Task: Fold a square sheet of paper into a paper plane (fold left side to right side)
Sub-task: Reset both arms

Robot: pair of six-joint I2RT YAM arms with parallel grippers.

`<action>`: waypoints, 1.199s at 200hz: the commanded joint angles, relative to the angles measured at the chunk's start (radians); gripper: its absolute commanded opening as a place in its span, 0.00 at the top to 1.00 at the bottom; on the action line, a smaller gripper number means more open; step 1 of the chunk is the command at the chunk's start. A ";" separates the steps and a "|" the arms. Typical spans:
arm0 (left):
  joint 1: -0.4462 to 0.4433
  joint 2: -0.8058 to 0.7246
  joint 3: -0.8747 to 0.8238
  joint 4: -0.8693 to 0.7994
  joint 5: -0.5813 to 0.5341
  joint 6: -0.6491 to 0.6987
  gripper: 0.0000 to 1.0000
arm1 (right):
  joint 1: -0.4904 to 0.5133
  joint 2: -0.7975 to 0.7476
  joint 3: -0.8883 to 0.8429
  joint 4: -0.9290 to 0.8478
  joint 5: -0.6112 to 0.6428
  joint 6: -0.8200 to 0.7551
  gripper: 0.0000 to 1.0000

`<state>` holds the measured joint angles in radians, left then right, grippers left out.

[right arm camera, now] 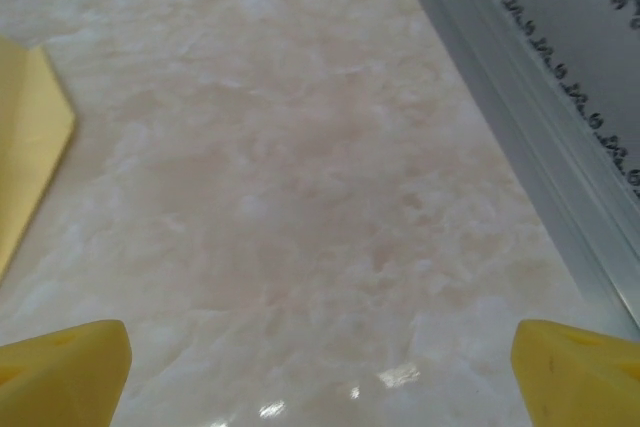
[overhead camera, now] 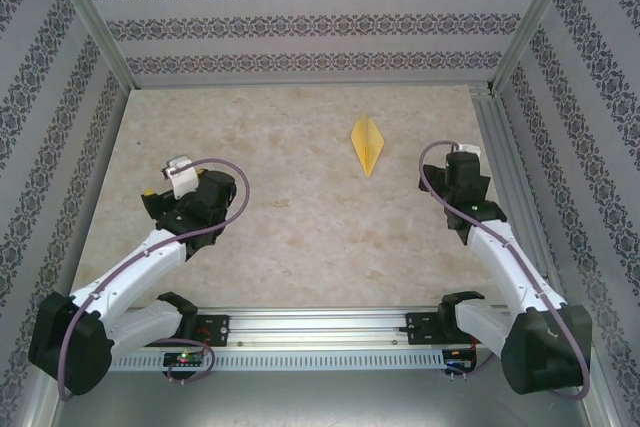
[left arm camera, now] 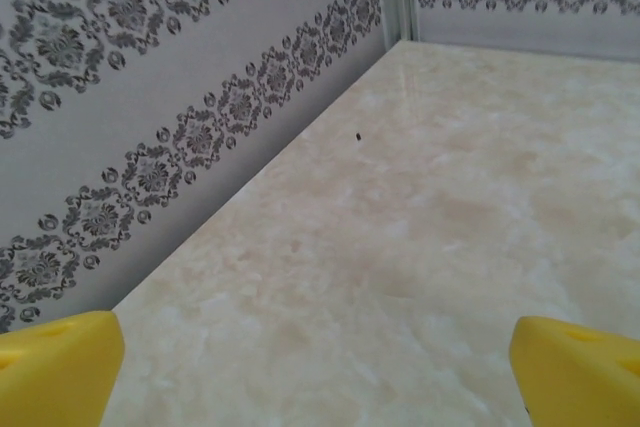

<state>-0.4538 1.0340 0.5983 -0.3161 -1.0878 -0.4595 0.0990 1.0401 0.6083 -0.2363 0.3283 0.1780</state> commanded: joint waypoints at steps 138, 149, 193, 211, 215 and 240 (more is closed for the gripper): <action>0.285 0.344 -0.298 1.206 0.794 0.513 0.00 | -0.100 0.453 -0.228 1.105 -0.244 -0.189 0.02; 0.290 0.403 -0.298 1.260 0.825 0.523 0.00 | -0.116 0.473 -0.228 1.148 -0.269 -0.176 0.02; 0.322 0.542 -0.226 1.260 0.881 0.509 0.00 | -0.133 0.466 -0.224 1.128 -0.275 -0.159 0.02; 0.376 0.532 -0.207 1.201 0.935 0.463 0.00 | -0.128 0.463 -0.225 1.126 -0.266 -0.164 0.02; 0.377 0.528 -0.203 1.192 0.936 0.461 0.00 | -0.125 0.464 -0.226 1.130 -0.263 -0.167 0.02; 0.376 0.527 -0.201 1.180 0.933 0.464 0.00 | -0.122 0.462 -0.226 1.127 -0.260 -0.169 0.02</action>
<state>-0.0853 1.5658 0.3901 0.8608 -0.1951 0.0265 -0.0280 1.5101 0.3805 0.8478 0.0822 0.0051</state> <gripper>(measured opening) 0.997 0.980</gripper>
